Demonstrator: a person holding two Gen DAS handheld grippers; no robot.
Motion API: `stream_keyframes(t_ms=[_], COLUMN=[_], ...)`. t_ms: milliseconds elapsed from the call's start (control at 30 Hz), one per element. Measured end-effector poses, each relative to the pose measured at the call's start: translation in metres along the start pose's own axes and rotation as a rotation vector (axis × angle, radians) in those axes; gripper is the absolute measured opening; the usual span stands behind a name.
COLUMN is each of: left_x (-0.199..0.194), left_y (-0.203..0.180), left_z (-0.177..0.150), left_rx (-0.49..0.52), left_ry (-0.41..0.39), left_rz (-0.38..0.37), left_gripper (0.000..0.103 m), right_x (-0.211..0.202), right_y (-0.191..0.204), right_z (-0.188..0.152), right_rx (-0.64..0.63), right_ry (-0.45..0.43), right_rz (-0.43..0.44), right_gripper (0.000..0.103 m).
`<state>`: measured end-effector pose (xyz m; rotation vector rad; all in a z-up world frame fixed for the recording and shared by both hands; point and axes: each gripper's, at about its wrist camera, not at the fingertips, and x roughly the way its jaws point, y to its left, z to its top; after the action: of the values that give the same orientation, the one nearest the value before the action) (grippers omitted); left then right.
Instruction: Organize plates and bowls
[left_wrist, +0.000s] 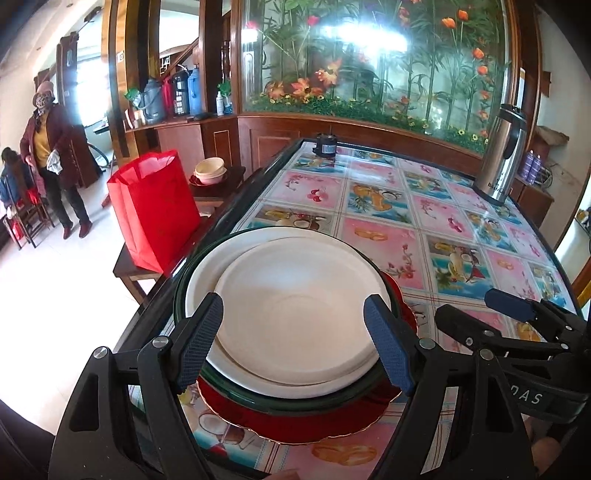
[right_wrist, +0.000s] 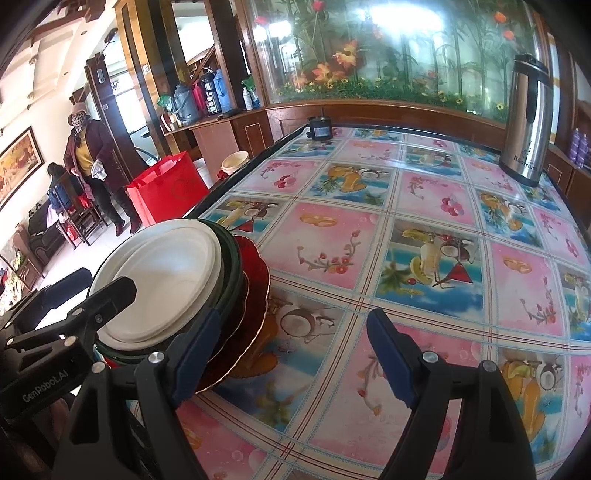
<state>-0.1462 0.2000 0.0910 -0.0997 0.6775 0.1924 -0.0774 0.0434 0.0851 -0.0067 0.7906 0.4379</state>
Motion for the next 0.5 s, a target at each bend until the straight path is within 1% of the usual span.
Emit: stream_keyframes(t_ms=[267, 500], left_x=[0.0017, -0.0038], left_y=[0.0013, 0.0015], left_z=[-0.0009, -0.0008], left_rx=[0.004, 0.013], left_ry=[0.009, -0.023], left_rz=[-0.008, 0.000], left_gripper=[0.080, 0.080], right_x=[0.0016, 0.0020], right_y=[0.0027, 0.0043], right_z=[0.0006, 0.0016], right_rx=[-0.009, -0.017], right_ry=[0.003, 0.006], right_rz=[0.005, -0.003], right_gripper=[0.082, 0.082])
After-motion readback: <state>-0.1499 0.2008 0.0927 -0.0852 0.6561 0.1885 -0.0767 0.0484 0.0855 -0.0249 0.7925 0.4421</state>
